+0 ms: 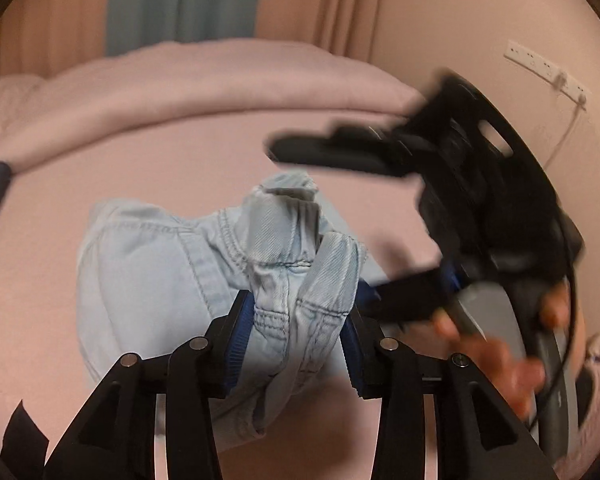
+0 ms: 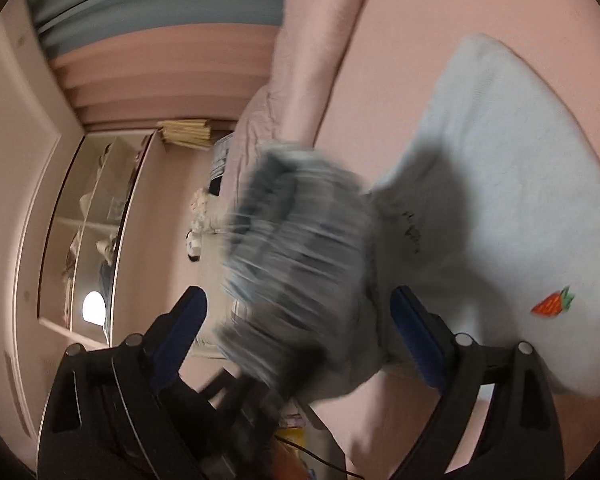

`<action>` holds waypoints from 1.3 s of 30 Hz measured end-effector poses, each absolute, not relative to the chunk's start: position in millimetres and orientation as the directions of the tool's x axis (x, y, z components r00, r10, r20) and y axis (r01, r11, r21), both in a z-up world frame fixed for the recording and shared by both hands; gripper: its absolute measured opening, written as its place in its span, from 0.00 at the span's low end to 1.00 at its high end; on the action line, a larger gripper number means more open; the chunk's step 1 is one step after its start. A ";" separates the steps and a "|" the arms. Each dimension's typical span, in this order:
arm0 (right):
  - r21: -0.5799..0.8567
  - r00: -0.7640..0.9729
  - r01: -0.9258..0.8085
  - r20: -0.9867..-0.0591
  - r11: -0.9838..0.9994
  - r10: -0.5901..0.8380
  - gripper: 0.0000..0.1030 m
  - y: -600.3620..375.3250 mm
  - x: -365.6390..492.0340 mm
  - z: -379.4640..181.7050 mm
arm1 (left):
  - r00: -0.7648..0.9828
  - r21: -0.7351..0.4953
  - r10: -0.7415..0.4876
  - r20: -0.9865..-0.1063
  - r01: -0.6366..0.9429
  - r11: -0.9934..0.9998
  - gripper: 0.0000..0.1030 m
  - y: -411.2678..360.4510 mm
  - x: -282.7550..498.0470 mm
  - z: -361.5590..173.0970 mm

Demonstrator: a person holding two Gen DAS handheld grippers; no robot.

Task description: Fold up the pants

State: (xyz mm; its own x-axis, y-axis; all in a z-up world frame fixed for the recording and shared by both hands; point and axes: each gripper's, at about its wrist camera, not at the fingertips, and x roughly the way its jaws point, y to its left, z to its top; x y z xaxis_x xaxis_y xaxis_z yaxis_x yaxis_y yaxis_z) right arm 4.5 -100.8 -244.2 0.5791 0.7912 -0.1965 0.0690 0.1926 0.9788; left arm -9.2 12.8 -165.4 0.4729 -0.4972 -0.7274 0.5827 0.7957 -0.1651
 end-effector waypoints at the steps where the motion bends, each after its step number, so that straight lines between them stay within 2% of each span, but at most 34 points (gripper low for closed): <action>1: 0.978 0.578 0.089 -0.204 0.187 0.790 0.91 -102.7 7.4 -247.5 | 0.464 -0.178 -0.503 -0.729 0.581 0.794 0.39 18.2 -10.5 -166.7; 2: 0.977 0.566 0.111 -0.212 0.182 0.797 0.91 -102.9 11.7 -250.9 | 0.460 -0.190 -0.513 -0.725 0.582 0.791 0.40 24.3 -10.6 -165.4; 4: 0.971 0.535 0.134 -0.241 0.200 0.810 0.91 -99.5 12.8 -252.2 | 0.436 -0.256 -0.569 -0.697 0.590 0.766 0.49 45.9 -12.4 -159.8; 6: 0.961 0.510 0.135 -0.275 0.240 0.815 0.91 -100.4 9.0 -247.4 | 0.425 -0.313 -0.627 -0.653 0.603 0.734 0.93 60.5 -17.8 -152.5; 7: 0.956 0.502 0.133 -0.292 0.261 0.814 0.91 -98.0 9.6 -245.6 | 0.464 -0.296 -0.628 -0.624 0.603 0.741 0.99 65.8 -21.3 -147.8; 9: 0.942 0.487 0.152 -0.335 0.300 0.806 0.91 -92.1 11.1 -244.6 | 0.517 -0.241 -0.582 -0.628 0.582 0.777 0.99 62.6 -24.6 -143.0; 12: 0.912 0.471 0.178 -0.409 0.370 0.782 0.90 -86.3 15.1 -241.8 | 0.501 -0.355 -0.625 -0.598 0.533 0.768 0.99 78.6 -15.7 -138.1; 16: 0.862 0.401 0.219 -0.507 0.458 0.763 0.77 -87.8 16.2 -243.0 | 0.554 -0.397 -0.593 -0.584 0.442 0.804 0.99 114.1 -0.9 -140.9; 18: 0.845 0.383 0.222 -0.534 0.487 0.753 0.68 -90.6 13.2 -241.4 | 0.561 -0.425 -0.569 -0.602 0.378 0.822 0.99 134.9 4.5 -152.1; 19: 0.843 0.384 0.214 -0.537 0.493 0.751 0.59 -93.0 11.1 -241.8 | 0.559 -0.442 -0.557 -0.614 0.342 0.830 0.99 143.9 7.7 -158.8; 20: 0.840 0.386 0.203 -0.540 0.503 0.748 0.40 -94.7 8.5 -241.6 | 0.557 -0.456 -0.550 -0.622 0.313 0.833 0.99 148.9 10.4 -165.4; 22: 0.832 0.397 0.204 -0.551 0.515 0.734 0.32 -97.7 7.0 -245.7 | 0.551 -0.496 -0.547 -0.630 0.256 0.830 0.99 162.2 15.9 -172.5; 25: 0.793 0.423 0.162 -0.594 0.587 0.685 0.29 -89.5 12.6 -232.0 | 0.534 -0.529 -0.552 -0.641 0.214 0.821 0.99 171.6 18.4 -175.3; 30: 0.737 0.519 0.054 -0.598 0.674 0.612 0.26 -95.3 25.8 -180.5 | 0.493 -0.578 -0.580 -0.648 0.178 0.797 0.99 170.8 33.2 -175.4; 35: 0.688 0.572 0.066 -0.620 0.723 0.538 0.26 -134.7 26.7 -163.9 | 0.452 -0.587 -0.597 -0.663 0.182 0.789 0.99 153.3 47.1 -185.9; 39: 0.665 0.546 0.150 -0.673 0.731 0.499 0.26 -157.1 32.7 -184.1 | 0.428 -0.576 -0.597 -0.678 0.194 0.794 0.99 142.6 56.0 -193.8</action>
State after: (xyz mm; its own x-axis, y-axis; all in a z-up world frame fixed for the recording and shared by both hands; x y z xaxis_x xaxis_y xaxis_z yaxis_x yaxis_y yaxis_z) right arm 32.7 -157.1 -184.1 0.5460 0.4995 -0.6726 0.1502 0.7315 0.6651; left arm 56.0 142.6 -193.8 0.4284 -0.5968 -0.6784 0.1944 0.7941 -0.5758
